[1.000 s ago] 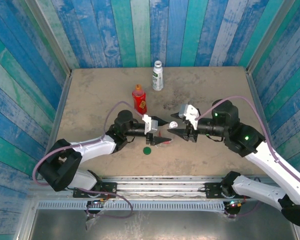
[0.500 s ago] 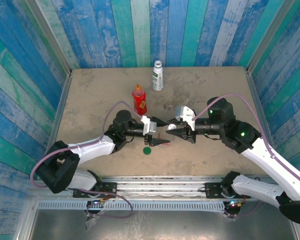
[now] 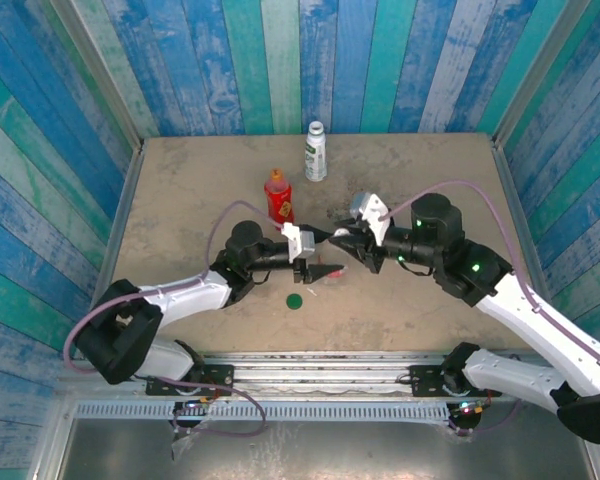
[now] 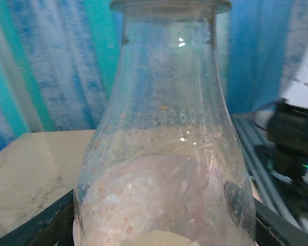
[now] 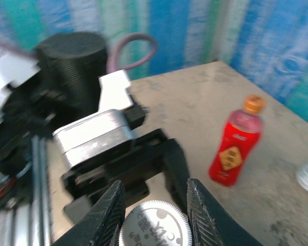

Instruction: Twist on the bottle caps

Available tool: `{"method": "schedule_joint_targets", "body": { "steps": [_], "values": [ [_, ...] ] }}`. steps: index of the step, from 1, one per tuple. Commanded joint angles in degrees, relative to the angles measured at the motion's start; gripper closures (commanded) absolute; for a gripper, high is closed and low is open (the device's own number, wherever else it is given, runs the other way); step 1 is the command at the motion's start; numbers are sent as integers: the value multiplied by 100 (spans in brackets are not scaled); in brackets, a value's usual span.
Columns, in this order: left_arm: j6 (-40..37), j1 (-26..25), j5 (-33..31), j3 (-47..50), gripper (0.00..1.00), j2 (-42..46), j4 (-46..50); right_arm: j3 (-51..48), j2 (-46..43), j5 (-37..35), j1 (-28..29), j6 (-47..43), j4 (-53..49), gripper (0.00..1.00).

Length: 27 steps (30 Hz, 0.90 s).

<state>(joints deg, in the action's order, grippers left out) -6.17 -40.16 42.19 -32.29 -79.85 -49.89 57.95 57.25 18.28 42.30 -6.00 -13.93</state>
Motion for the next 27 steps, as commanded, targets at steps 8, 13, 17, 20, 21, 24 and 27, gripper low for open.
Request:
{"method": "schedule_joint_targets", "body": {
  "steps": [8,13,17,20,21,24,27],
  "values": [
    [-54,-866,-3067,-585,34,-833,-1209,-447,500,-4271,76,2328,-10,99],
    [37,-976,-3366,-664,34,-1021,-1233,-281,758,-4423,77,2504,-338,99],
    [19,-967,-3183,-690,33,-1013,-989,-113,628,-3690,66,2123,-324,72],
    [43,-875,-2871,-694,33,-969,-699,63,306,-2850,12,1647,-321,48],
    [90,-833,-2786,-655,33,-955,-729,75,195,-2604,-18,1508,-304,45],
    [260,-711,-2583,-487,33,-853,-910,125,-129,-1767,-133,994,-428,35],
    [267,-635,-2219,-412,33,-754,-936,312,-294,-1666,-170,967,-790,31]
  ]
}}
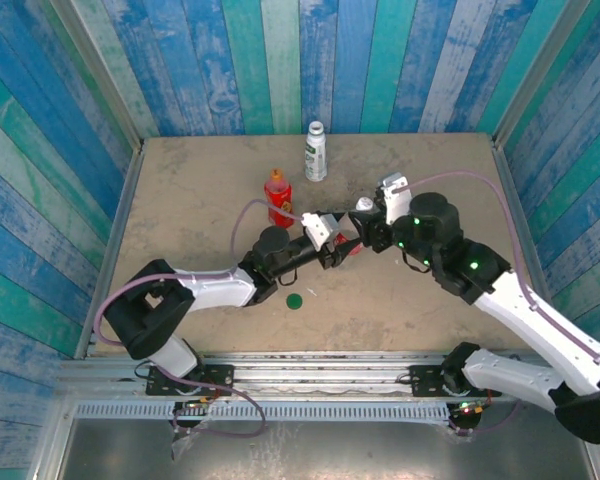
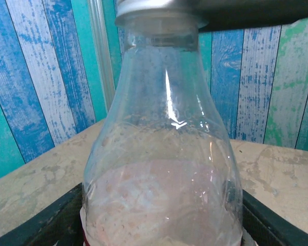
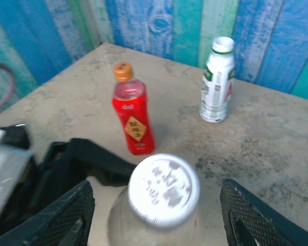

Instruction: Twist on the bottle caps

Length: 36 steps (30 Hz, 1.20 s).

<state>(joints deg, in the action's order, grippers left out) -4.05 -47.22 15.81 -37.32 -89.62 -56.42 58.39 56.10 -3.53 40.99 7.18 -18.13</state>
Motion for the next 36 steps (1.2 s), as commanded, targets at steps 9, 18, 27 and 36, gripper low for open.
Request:
{"method": "schedule_joint_targets", "body": {
  "steps": [9,18,27,36],
  "values": [
    [-26,85,731,153,33,288,-351,737,-161,98,-48,64,-804,30],
    [-108,90,695,155,33,333,-255,966,458,133,-229,595,-1430,39],
    [-102,91,657,120,32,225,-240,929,622,561,-244,734,-1302,74],
    [5,131,401,284,6,363,-150,771,658,121,-472,157,-1144,76]
  ]
}}
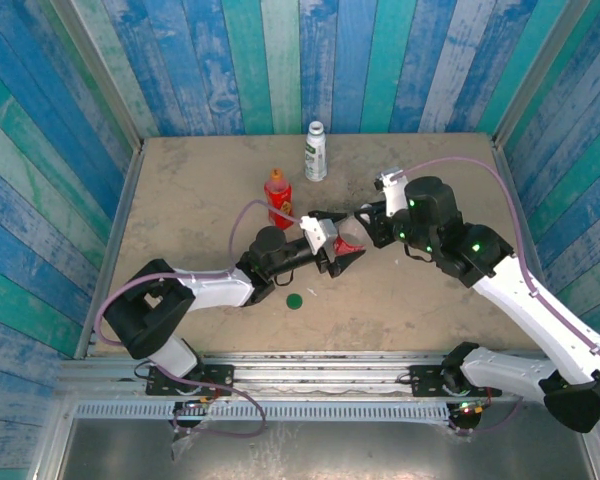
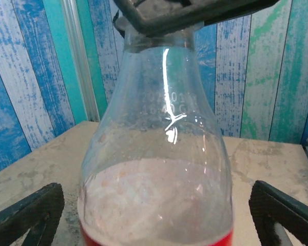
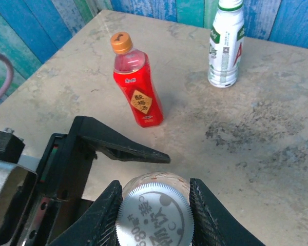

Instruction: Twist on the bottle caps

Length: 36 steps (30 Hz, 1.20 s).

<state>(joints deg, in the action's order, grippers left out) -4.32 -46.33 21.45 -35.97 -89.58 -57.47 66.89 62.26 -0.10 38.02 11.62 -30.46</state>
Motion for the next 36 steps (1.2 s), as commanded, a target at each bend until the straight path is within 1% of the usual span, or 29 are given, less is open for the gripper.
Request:
{"method": "schedule_joint_targets", "body": {
  "steps": [1,4,9,12,13,18,21,26,33,36],
  "values": [
    [91,89,-206,224,6,415,-38,-66,94,-214,-284,-339,101,76],
    [296,282,-310,524,6,699,65,45,365,-235,-774,-581,199,75],
    [356,464,-705,950,6,1420,769,524,1097,-158,-1671,-1025,415,73],
    [375,531,-891,1065,6,1735,1164,941,1632,40,-2190,-1160,504,72],
    [363,545,-924,1084,6,1963,1262,1070,1798,107,-2321,-1170,508,72],
    [378,624,-1035,1148,6,2245,1490,1865,2697,610,-2920,-1108,550,72],
    [381,642,-1034,1151,6,2295,1512,2360,3220,554,-3044,-1238,458,72],
    [370,660,-1063,1178,6,2411,1595,3148,3929,312,-3073,-1464,114,71],
    [339,699,-1144,1273,6,2651,1721,3242,4207,239,-3104,-1502,28,65],
    [336,721,-1159,1276,6,2677,1753,3251,4216,272,-3099,-1506,11,59]
  ]
}}
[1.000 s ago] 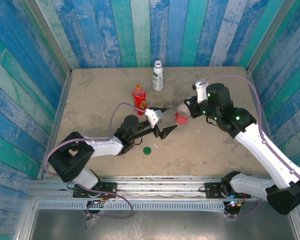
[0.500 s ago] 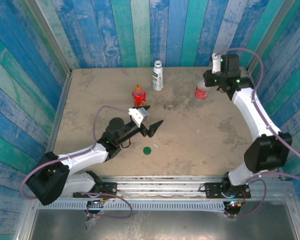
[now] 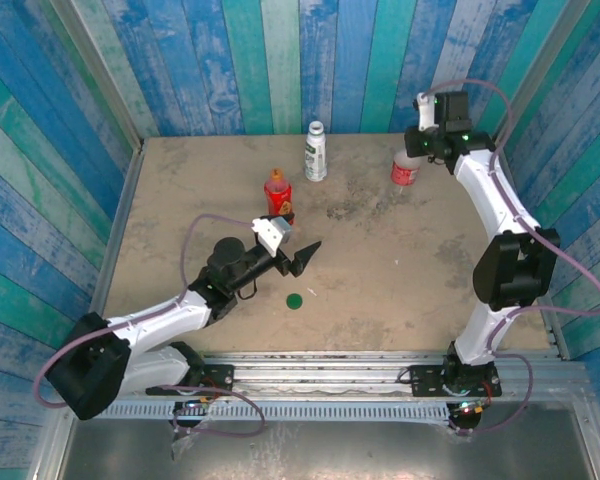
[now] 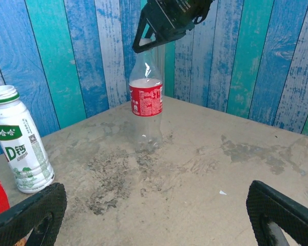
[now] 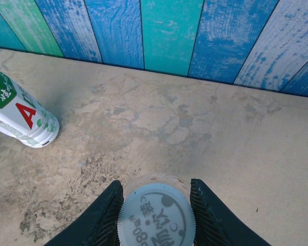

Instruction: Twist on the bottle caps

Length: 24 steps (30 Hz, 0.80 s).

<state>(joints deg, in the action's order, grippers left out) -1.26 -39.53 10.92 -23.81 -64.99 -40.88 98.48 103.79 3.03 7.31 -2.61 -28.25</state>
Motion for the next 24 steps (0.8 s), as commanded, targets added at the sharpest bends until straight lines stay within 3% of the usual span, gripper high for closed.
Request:
{"method": "schedule_joint_targets", "body": {
  "steps": [1,8,11,18,24],
  "values": [
    [38,50,-114,54,6,215,98,106,50,-10,-29,-90,-212,55],
    [74,75,-169,9,6,193,158,132,-368,238,-28,-257,-143,27],
    [99,106,-178,-17,6,165,186,20,-672,359,-6,-252,-27,21],
    [252,240,-356,14,6,71,169,-326,-1158,382,495,-465,313,15],
    [475,335,-838,158,6,82,134,-388,-945,410,1233,-261,795,14]
  ]
}}
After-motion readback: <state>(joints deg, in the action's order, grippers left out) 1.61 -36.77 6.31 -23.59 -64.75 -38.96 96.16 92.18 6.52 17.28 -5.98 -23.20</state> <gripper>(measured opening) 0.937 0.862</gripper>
